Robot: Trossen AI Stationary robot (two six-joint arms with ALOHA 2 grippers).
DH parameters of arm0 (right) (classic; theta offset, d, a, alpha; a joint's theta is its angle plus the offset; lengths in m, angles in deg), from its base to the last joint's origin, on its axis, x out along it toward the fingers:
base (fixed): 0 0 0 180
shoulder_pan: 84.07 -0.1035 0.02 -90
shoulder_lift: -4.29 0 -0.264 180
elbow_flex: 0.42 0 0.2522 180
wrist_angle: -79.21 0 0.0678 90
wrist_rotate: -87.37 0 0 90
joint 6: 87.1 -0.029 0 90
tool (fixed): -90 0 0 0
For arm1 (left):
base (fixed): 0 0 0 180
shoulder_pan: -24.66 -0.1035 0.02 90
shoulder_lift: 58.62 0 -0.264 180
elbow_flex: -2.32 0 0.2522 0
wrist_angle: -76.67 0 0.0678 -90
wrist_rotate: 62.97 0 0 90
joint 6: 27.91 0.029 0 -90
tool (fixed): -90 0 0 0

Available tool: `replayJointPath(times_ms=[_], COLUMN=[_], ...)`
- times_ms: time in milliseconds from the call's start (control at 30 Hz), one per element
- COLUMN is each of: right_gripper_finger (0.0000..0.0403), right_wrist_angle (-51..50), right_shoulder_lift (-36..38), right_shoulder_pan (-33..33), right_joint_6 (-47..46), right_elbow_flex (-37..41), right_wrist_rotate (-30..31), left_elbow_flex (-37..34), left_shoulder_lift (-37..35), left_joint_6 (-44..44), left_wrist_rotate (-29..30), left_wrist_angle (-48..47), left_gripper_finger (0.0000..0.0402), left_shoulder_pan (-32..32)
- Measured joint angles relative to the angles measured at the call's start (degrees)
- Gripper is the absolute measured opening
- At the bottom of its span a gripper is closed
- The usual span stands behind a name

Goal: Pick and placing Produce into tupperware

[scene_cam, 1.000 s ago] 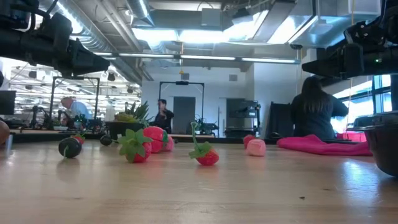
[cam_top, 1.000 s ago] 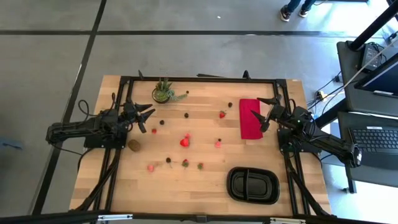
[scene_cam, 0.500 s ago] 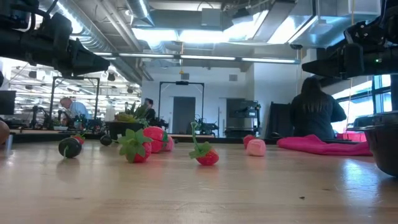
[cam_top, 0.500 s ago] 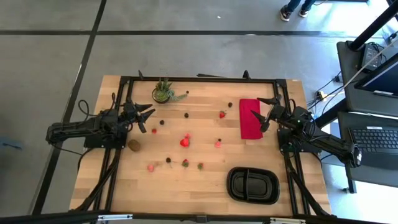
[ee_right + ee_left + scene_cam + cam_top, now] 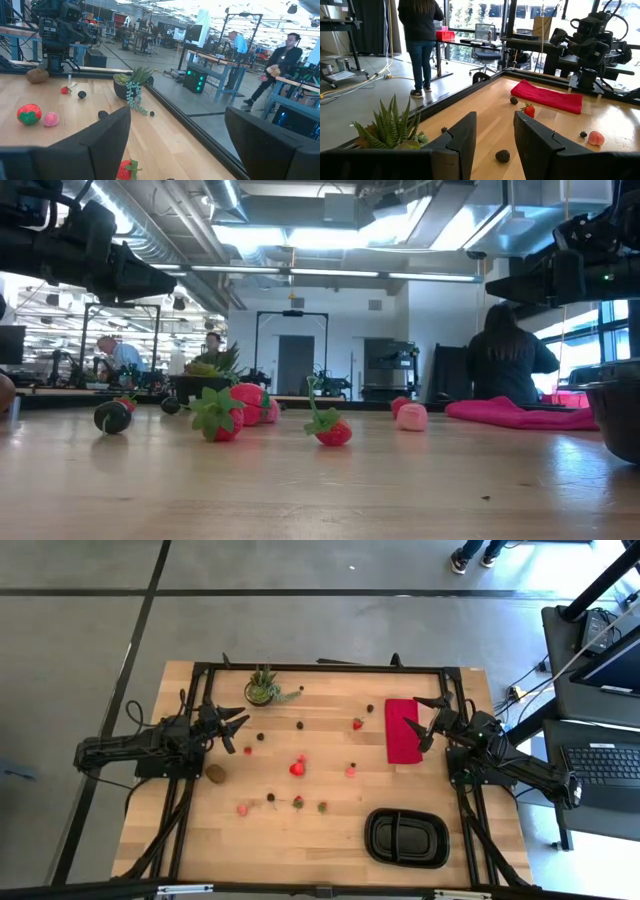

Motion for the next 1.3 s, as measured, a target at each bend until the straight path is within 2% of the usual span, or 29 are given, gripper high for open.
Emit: replayJointPath(times_ms=[433,600,767,933,1033,1167,1300], right_gripper_finger=[0.0323,0.0323,0.0323,0.0323,0.0323,0.0323,0.0323], right_wrist_angle=[0.0,0.1,-1.0,-3.0,-2.4,-2.1,-2.1], right_shoulder_lift=[0.0,0.0,0.0,0.0,0.0,-1.1,-6.6], right_shoulder_pan=[0.0,0.0,0.0,0.0,0.0,0.0,0.0], right_joint_6=[-0.5,-8.2,-9.4,-16.7,-18.0,-18.0,-17.8], right_elbow_flex=[0.0,0.0,0.0,0.0,0.0,-3.2,-9.3], right_wrist_rotate=[0.0,-0.1,-0.1,-0.2,-1.8,-2.1,-2.1], left_elbow_flex=[0.0,0.0,0.0,0.0,0.0,0.0,-0.1], left_shoulder_lift=[0.0,0.0,0.0,0.0,0.0,0.0,0.0], left_joint_6=[0.0,0.0,0.0,2.7,2.8,2.9,3.1], left_wrist_rotate=[0.0,0.0,0.0,0.0,0.0,0.0,1.3], left_wrist_angle=[0.0,0.0,0.0,0.0,0.0,0.0,0.7], left_gripper_finger=[0.0124,0.0124,0.0124,0.0124,0.0124,0.0124,0.0124], left_shoulder_pan=[0.0,0.0,0.0,0.0,0.0,0.0,0.0])
